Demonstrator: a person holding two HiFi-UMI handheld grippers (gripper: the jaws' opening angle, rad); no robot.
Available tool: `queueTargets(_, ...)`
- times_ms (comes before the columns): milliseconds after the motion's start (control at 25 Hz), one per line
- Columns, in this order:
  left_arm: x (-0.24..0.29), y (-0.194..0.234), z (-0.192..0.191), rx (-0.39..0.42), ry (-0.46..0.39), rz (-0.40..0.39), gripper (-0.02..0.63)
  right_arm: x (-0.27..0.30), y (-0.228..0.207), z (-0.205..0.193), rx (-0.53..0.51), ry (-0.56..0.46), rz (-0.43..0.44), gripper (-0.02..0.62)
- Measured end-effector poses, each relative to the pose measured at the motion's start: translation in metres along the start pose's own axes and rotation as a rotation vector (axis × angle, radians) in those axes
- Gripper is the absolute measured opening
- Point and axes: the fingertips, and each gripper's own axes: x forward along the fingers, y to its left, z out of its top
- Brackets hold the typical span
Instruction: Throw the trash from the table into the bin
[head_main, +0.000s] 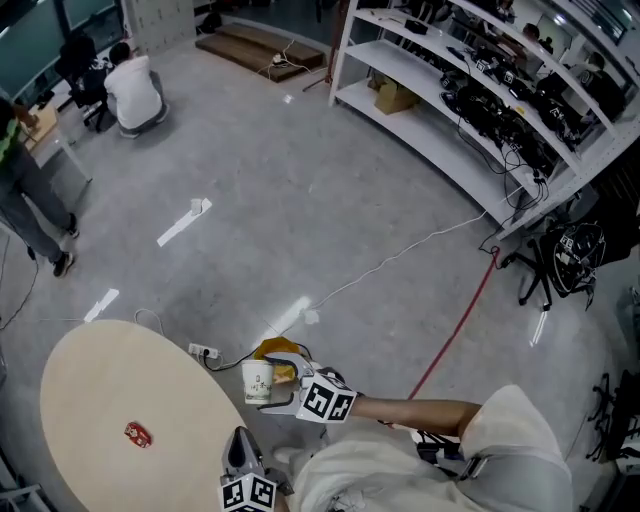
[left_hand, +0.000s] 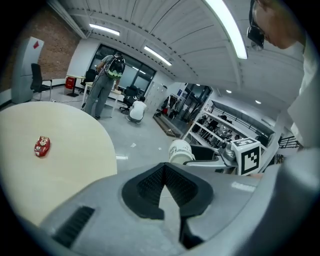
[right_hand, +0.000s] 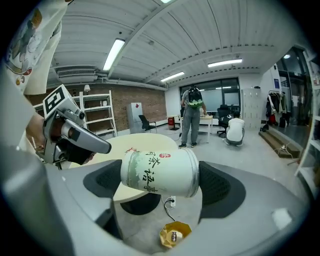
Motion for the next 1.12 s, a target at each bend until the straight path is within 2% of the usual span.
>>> queueTargets(440,0.095,-0.016,-0.009,-0.053,0.084,0.097,0.003,0.018,-0.097,-0.084,0.096,0.116,0.054,0.489)
queueTargets(600,0.124,0.0,-0.019,-0.074,0.095,0.124,0.003,0.048,-0.119,-0.113,0.097,0.156,0.07,0.489)
queueTargets(920,0.152,0.039,-0.059,-0.112,0.131,0.202,0.003,0.084,-0.127,-0.182,0.109,0.251,0.149,0.489)
queueTargets(1120,0.196,0.039,-0.1,-0.153,0.103,0.156,0.003,0.092,-0.144,-0.238,0.064,0.279,0.16,0.489)
